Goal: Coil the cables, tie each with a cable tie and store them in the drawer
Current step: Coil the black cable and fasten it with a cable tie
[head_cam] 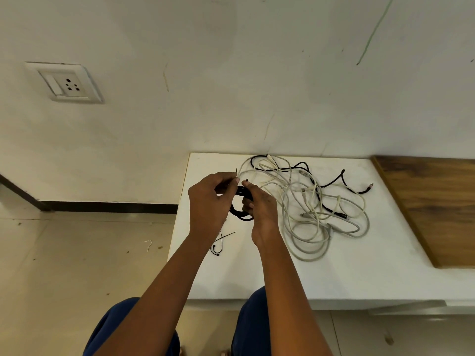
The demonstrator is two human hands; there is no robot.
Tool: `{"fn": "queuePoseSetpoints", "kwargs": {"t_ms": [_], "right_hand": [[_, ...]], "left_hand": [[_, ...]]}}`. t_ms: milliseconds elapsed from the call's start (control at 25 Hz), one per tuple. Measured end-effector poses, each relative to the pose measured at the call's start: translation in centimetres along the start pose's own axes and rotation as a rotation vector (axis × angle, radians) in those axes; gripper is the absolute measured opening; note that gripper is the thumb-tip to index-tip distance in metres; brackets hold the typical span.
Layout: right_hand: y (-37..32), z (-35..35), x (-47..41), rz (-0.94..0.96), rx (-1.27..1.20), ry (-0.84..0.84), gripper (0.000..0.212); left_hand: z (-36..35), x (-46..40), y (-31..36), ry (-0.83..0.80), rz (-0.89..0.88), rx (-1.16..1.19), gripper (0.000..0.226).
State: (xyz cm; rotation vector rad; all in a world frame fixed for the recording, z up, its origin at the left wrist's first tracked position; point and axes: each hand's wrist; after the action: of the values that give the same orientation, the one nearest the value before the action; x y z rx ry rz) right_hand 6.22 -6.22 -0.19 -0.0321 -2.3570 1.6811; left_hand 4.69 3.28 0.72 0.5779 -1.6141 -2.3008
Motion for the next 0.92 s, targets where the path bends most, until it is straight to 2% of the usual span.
{"fn": "queuePoseSetpoints", "kwargs": {"t_ms": [200,360,520,920], "right_hand": [[0.3,-0.3,-0.3,-0.025,0.003,0.026,0.016],[0.5,-0.2,-0.4,-0.04,-0.007,0.033,0.025],[0.6,-0.3,-0.4,-0.036,-0.024,0.029,0.027],[0.5,-0.5,-0.2,0.03,0.01,-0.023,0.019]], "left_hand": [[0.0,0.0,0.3,-0.042,-0.138,-0.169,0.011],[0.1,-0.1,0.6,-0.08,-0.235,-0.236,0.011],[0.3,-0.1,0.9,-0.058,-0.327,-0.351,0.006],[0.5,-0.1,1.5,-0.049,-0.313,-0.371,0.005]]}}
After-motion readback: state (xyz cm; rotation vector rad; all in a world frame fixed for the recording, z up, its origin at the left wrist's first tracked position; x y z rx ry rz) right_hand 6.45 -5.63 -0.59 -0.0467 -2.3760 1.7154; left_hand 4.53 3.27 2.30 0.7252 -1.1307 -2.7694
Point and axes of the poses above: each hand's wrist, its own x-axis away from the middle knuckle, its own z-axis out of the back of the hand, y = z × x, and after that the axes turned 12 degrees about z, right-handed
